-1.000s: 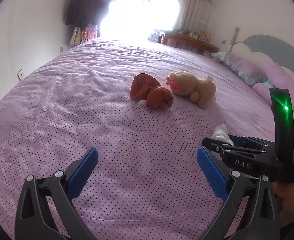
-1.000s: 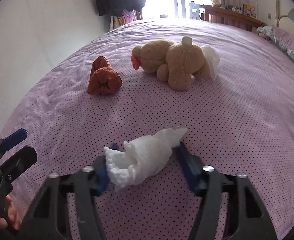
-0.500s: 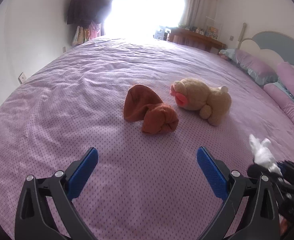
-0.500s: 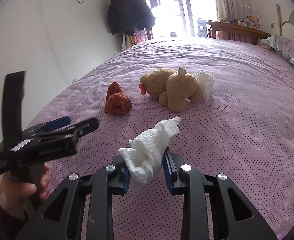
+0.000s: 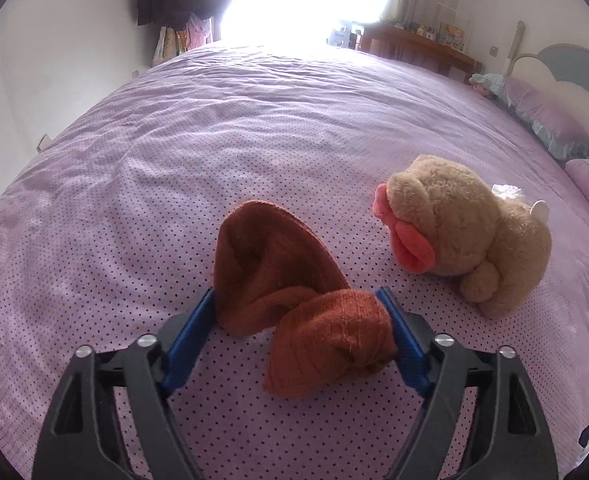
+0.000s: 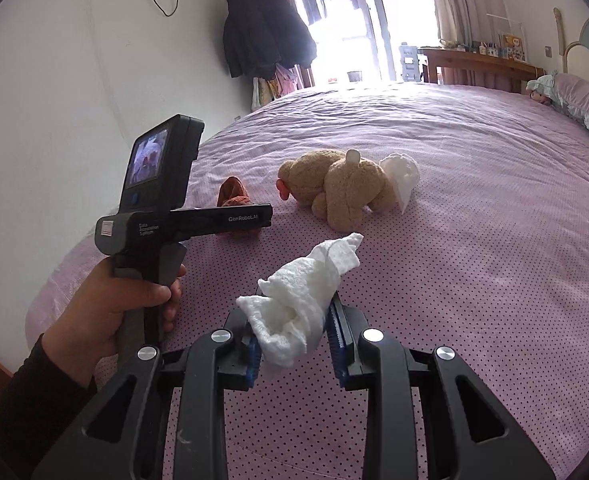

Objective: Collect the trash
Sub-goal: 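Grasp the white tissue with the right gripper while the left grasps the orange sock, then carry sock and tissue over the bucket and open both grippers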

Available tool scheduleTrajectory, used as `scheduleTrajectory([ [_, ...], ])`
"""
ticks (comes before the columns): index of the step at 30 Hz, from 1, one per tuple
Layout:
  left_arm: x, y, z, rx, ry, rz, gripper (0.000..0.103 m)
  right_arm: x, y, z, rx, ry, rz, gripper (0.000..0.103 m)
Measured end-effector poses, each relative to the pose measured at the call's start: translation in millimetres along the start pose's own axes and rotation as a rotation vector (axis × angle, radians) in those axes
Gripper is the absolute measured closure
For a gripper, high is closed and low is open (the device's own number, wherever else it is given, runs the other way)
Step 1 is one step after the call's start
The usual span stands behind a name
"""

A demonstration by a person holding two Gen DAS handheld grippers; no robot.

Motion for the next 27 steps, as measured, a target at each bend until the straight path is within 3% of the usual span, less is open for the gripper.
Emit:
scheduleTrajectory([
  [1, 0, -4, -1, -0.012, 0.000, -0.008, 0.048, -1, 0, -1, 0.006, 0.005, 0.003, 0.076],
  [2, -1, -7, -3, -0.027, 0.001, -0.005, 0.058, -1, 1, -1, 0.008, 0.006, 0.006, 0.075],
  [4, -4, -17, -6, -0.080, -0.003, -0.006, 0.063, -2, 2, -3, 0.016, 0.014, 0.013, 0.076],
  [18, -58, -137, -40, -0.393, 0.122, -0.013, 0.066, -14, -26, -4, 0.036, 0.028, 0.029, 0.076],
  [27, -93, -205, -114, -0.565, 0.235, -0.013, 0.065, -38, -111, -20, -0.019, 0.032, -0.011, 0.076],
])
Point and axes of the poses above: each gripper's, at about its wrist camera, not at the fingertips, and y roughly the way its jaws point, z to its left, x to its top, the point moved 6 cm from there along y, roughly the way its jaws point, and after that the axes turned 15 degrees about -z, right-handed, at the moved point
